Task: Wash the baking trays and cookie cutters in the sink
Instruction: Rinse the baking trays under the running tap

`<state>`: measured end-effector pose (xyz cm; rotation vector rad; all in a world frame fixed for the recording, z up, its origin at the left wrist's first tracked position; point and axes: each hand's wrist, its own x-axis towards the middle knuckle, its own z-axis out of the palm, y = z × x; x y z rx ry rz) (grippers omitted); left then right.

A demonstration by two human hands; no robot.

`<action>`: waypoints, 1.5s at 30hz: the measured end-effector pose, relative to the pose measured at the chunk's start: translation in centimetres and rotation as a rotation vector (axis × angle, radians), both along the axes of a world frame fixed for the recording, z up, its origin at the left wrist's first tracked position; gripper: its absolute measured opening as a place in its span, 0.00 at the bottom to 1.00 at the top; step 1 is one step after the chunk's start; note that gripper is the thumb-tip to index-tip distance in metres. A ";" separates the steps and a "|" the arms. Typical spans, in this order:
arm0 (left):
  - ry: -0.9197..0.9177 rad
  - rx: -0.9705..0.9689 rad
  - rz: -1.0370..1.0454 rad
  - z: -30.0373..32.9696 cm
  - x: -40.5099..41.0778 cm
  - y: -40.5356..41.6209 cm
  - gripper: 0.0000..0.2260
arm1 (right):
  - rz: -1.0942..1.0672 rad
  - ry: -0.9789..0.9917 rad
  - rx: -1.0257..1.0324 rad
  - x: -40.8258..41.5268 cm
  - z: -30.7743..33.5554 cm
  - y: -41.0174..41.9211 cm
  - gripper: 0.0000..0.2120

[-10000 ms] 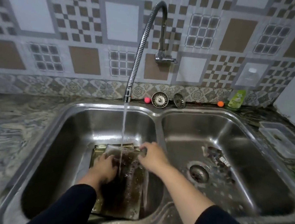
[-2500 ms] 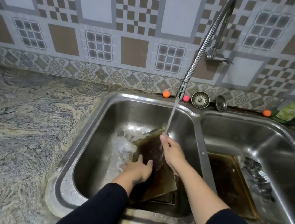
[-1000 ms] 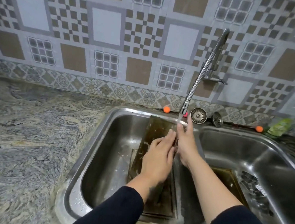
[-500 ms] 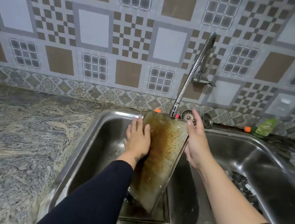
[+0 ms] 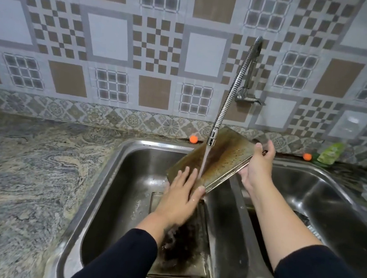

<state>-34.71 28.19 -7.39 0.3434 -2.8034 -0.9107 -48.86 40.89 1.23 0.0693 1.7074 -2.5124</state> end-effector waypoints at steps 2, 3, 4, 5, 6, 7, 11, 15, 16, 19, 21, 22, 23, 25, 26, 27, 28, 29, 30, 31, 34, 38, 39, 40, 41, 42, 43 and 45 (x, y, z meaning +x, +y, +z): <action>0.038 -0.152 -0.045 0.9 0.0 0.5 0.30 | -0.023 -0.023 -0.012 -0.1 0.3 -0.1 0.21; 0.068 -0.229 -0.050 1.3 -0.2 0.7 0.31 | -0.023 -0.028 -0.022 -0.1 0.6 0.0 0.22; 0.098 -0.287 -0.050 1.8 -0.4 0.9 0.34 | -0.015 -0.031 -0.040 -0.1 0.8 0.1 0.23; 0.136 -0.323 -0.047 2.3 -0.5 1.1 0.38 | -0.004 -0.031 -0.060 -0.2 1.2 0.3 0.24; 0.183 -0.351 -0.049 2.8 -0.7 1.4 0.43 | 0.006 -0.028 -0.078 -0.2 1.8 0.6 0.24; 0.244 -0.379 -0.058 3.2 -0.9 1.7 0.46 | 0.028 -0.020 -0.090 -0.2 2.4 1.0 0.24; 0.431 -0.392 -0.059 5.4 -1.8 3.3 0.44 | 0.155 0.015 -0.021 -0.5 3.8 2.9 0.20; 0.548 -0.157 -0.093 7.7 -3.3 6.3 0.40 | 0.191 0.063 0.507 -1.0 1.1 6.2 0.24; 0.579 -0.070 -0.105 8.2 -3.7 7.3 0.39 | 0.214 0.055 0.545 -1.1 0.4 7.2 0.25; 0.589 0.272 -0.120 9.1 -5.1 10.4 0.35 | 0.263 0.089 0.534 -1.8 -0.6 9.8 0.25; 0.555 0.461 -0.081 8.9 -6.0 12.7 0.34 | 0.248 0.133 0.591 -2.7 -0.9 11.6 0.26; 0.533 0.507 -0.046 8.7 -6.1 13.3 0.33 | 0.224 0.142 0.642 -3.0 -1.2 12.1 0.28; 0.503 0.531 -0.018 8.2 -6.4 14.2 0.32 | 0.194 0.131 0.707 -3.5 -1.5 13.1 0.30; 0.432 0.520 0.002 7.0 -6.8 15.8 0.32 | 0.162 0.104 0.791 -4.2 -2.3 15.3 0.33; 0.390 0.497 -0.002 6.2 -7.0 16.5 0.32 | 0.158 0.107 0.814 -4.6 -2.9 16.3 0.33; 0.348 0.455 -0.009 5.5 -7.2 17.1 0.32 | 0.159 0.110 0.839 -4.9 -3.6 17.3 0.34; 0.300 0.394 -0.014 4.7 -7.4 17.6 0.32 | 0.166 0.106 0.866 -5.3 -4.3 18.2 0.35; 0.244 0.319 -0.017 3.9 -7.6 18.0 0.31 | 0.173 0.096 0.893 -5.7 -5.0 19.0 0.36; 0.179 0.238 -0.007 3.2 -7.8 18.3 0.30 | 0.180 0.080 0.919 -6.2 -5.8 19.8 0.37; 0.105 0.150 0.018 2.5 -8.1 18.3 0.28 | 0.191 0.063 0.948 -6.6 -6.6 20.6 0.37; -0.117 -0.101 0.071 0.7 -8.2 18.1 0.26 | 0.230 0.019 1.037 -7.4 -9.4 22.5 0.40; -0.392 -0.290 0.101 -2.1 -7.3 17.7 0.32 | 0.278 -0.059 1.148 -7.5 -13.7 23.7 0.43; -0.401 -0.291 0.111 -2.7 -7.2 17.6 0.32 | 0.292 -0.086 1.186 -7.5 -14.7 23.7 0.44; -0.390 -0.302 0.121 -3.1 -7.1 17.6 0.31 | 0.312 -0.121 1.218 -7.5 -15.6 23.6 0.45; -0.376 -0.328 0.130 -3.3 -7.2 17.6 0.29 | 0.343 -0.150 1.250 -7.4 -16.4 23.3 0.46; -0.365 -0.355 0.138 -3.4 -7.3 17.6 0.29 | 0.378 -0.169 1.286 -7.3 -17.0 23.2 0.47; -0.359 -0.366 0.146 -3.5 -7.5 17.6 0.28 | 0.408 -0.175 1.338 -7.2 -17.6 23.0 0.47; -0.352 -0.362 0.157 -3.7 -7.7 17.5 0.28 | 0.435 -0.173 1.438 -7.0 -18.5 22.8 0.49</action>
